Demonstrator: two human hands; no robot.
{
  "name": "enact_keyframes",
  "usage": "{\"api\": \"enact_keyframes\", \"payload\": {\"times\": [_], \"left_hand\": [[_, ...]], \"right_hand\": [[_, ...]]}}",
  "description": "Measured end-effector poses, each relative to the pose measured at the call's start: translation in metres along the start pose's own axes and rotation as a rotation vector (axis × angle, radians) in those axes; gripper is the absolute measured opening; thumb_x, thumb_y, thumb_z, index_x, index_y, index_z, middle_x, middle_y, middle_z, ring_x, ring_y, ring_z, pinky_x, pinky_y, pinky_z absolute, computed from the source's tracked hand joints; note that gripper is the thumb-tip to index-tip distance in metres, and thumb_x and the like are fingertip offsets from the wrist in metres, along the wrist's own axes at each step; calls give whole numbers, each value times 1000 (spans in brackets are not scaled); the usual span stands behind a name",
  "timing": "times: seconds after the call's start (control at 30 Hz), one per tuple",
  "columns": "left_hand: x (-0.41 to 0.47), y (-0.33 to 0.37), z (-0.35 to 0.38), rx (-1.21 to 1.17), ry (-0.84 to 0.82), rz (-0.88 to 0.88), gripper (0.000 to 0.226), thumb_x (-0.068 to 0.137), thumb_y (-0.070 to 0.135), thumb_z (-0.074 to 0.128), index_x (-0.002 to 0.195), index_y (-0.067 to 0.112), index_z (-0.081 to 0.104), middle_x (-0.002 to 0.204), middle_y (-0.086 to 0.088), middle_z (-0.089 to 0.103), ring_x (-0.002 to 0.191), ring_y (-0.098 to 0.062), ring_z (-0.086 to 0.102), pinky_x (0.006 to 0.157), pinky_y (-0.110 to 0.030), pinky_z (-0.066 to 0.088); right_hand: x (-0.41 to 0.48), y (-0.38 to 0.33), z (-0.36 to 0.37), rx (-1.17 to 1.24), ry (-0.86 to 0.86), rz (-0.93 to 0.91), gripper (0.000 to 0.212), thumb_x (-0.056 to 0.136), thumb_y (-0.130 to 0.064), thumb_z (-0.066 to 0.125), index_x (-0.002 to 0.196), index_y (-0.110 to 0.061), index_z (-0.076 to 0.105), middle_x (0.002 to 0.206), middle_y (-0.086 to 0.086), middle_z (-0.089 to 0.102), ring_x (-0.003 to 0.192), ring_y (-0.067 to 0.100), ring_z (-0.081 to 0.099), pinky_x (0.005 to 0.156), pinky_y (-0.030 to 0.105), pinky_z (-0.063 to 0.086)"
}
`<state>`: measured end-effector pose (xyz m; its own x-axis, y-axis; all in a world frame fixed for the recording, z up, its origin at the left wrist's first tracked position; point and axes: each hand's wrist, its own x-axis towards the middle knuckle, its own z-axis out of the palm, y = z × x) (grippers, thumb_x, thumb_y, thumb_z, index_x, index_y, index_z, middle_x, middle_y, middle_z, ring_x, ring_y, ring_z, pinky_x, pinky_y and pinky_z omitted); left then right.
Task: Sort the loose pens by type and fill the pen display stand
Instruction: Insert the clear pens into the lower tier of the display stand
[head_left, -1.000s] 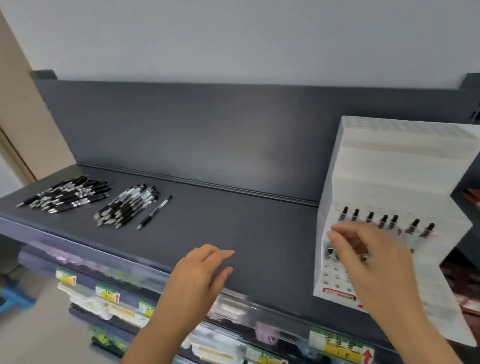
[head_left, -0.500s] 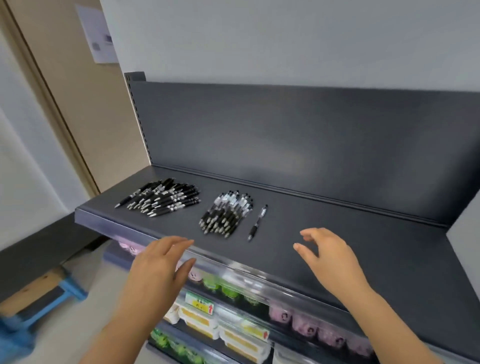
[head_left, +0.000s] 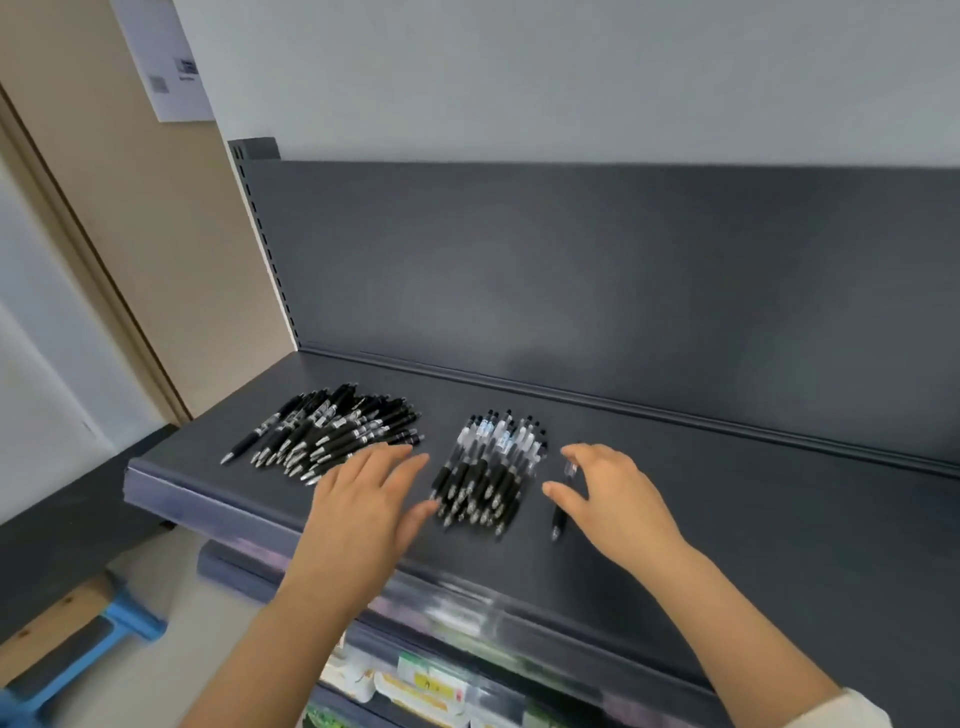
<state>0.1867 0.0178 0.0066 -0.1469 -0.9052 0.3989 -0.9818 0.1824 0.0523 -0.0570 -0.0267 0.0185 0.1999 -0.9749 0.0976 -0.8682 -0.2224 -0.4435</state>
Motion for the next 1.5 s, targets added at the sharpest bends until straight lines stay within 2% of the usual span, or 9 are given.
{"api": "enact_keyframes", "payload": {"times": [0.2, 0.3, 0.4, 0.6, 0.9, 1.0, 1.13, 1.37, 1.5], "left_hand": [[41, -12, 31, -40, -176, 29, 71, 89, 67, 17, 124, 19, 57, 125, 1, 59, 116, -22, 56, 89, -40, 50], [55, -12, 50, -181, -196, 5, 96, 77, 80, 1, 137, 18, 44, 139, 1, 48, 130, -19, 43, 105, -33, 36], [63, -9, 62, -285, -315, -29, 112, 62, 88, -10, 146, 23, 26, 149, 4, 33, 138, -13, 25, 112, -28, 24], [82, -13, 67, -361, -448, 41, 89, 75, 78, 14, 146, 26, 24, 147, 7, 38, 137, -12, 27, 112, -27, 27], [106, -24, 66, -525, -600, 121, 72, 84, 64, 44, 144, 30, 26, 144, 4, 34, 136, -16, 24, 112, -31, 25], [110, -24, 69, -572, -659, 97, 74, 82, 63, 49, 143, 29, 25, 140, 0, 33, 134, -19, 28, 110, -33, 28], [119, -24, 66, -671, -718, 48, 82, 78, 57, 61, 143, 25, 23, 133, 5, 39, 122, -14, 41, 101, -28, 35], [122, -15, 63, -781, -759, -29, 71, 81, 41, 66, 139, 20, 31, 141, 1, 39, 127, -17, 41, 100, -24, 32], [119, -17, 58, -854, -717, -37, 73, 83, 41, 66, 141, 18, 29, 138, 5, 41, 120, -10, 40, 95, -21, 32]], "right_hand": [[19, 3, 19, 115, -40, 98, 68, 91, -49, 48, 147, -20, 21, 149, -2, 30, 137, 18, 25, 106, 32, 32], [22, 7, 26, 160, -71, 169, 80, 90, -51, 49, 150, -20, 5, 154, -2, 19, 141, 18, 18, 110, 32, 28], [25, 9, 31, 171, -69, 245, 87, 88, -54, 49, 150, -21, -3, 153, 0, 22, 140, 20, 20, 108, 34, 31], [32, -3, 35, 136, -22, 346, 83, 89, -53, 49, 149, -20, 4, 136, 6, 41, 130, 21, 34, 103, 32, 36], [45, -27, 57, 268, 118, 468, 75, 86, -48, 58, 146, -17, 24, 142, 1, 42, 133, 17, 31, 104, 31, 35], [46, -32, 61, 352, 179, 565, 77, 81, -44, 66, 144, -17, 30, 137, -3, 47, 113, 13, 51, 91, 26, 44], [46, -39, 66, 445, 246, 670, 76, 79, -38, 71, 141, -13, 35, 112, -7, 53, 94, 10, 57, 79, 22, 44], [52, -37, 66, 584, 248, 804, 73, 69, -39, 80, 128, -8, 51, 100, -1, 62, 96, 16, 61, 88, 38, 53], [56, -36, 60, 601, 147, 790, 79, 67, -44, 79, 131, -9, 48, 112, 0, 58, 104, 18, 58, 93, 36, 50]]}}
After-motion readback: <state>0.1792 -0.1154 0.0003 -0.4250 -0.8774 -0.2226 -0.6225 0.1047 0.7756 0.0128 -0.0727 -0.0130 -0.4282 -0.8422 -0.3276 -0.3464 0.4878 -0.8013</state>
